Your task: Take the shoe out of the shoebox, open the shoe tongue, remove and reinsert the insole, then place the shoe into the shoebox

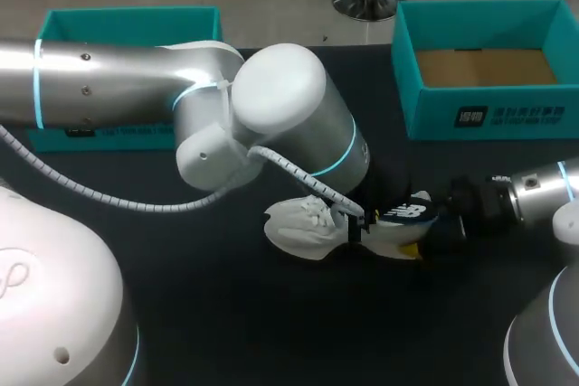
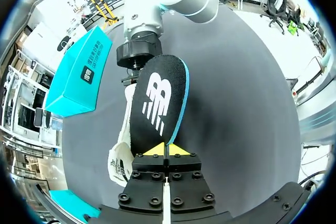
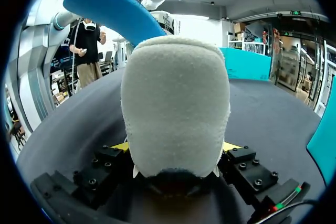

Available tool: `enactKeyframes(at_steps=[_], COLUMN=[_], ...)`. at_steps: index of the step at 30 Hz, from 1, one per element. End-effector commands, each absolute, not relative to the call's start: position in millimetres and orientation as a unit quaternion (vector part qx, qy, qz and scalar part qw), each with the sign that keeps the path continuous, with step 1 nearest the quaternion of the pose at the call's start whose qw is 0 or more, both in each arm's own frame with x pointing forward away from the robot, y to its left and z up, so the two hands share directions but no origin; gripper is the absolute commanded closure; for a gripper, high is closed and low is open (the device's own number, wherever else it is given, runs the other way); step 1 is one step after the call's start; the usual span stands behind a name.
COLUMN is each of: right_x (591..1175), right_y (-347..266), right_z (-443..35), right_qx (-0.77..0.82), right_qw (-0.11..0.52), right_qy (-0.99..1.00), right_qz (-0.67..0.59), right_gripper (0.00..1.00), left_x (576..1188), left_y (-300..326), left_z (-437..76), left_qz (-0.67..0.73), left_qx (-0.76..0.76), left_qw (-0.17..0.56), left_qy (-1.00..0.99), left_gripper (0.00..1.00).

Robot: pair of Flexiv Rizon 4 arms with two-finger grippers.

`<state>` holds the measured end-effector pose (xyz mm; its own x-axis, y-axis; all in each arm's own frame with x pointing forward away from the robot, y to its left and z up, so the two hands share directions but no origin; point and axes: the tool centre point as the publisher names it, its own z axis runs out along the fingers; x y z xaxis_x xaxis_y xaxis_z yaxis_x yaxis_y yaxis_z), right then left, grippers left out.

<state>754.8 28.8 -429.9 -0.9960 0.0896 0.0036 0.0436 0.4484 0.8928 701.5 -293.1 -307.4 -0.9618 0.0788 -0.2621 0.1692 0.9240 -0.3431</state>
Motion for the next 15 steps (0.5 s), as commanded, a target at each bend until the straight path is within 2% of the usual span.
enactKeyframes(at_steps=[1,11,12,15], right_x=[755.7,755.7,755.7,755.7], right_y=[31.3,31.3,31.3,31.3], right_z=[-433.3,-433.3,-433.3,-433.3], right_qx=[0.04,0.04,0.04,0.04], right_qw=[0.022,0.022,0.022,0.022], right_qy=[0.852,0.852,0.852,0.852], right_qz=[0.522,0.522,0.522,0.522], right_gripper=[1.0,1.0,1.0,1.0], left_x=[700.3,702.6,703.1,703.7], left_y=[-318.9,-323.7,-323.2,-320.5], left_z=[-309.9,-306.1,-306.7,-308.7], left_qz=[-0.172,-0.18,-0.18,-0.182], left_qx=[0.054,0.037,0.036,0.034], left_qw=[0.131,0.136,0.136,0.138], left_qy=[0.975,0.974,0.974,0.973], left_gripper=[1.0,1.0,0.95,0.56])
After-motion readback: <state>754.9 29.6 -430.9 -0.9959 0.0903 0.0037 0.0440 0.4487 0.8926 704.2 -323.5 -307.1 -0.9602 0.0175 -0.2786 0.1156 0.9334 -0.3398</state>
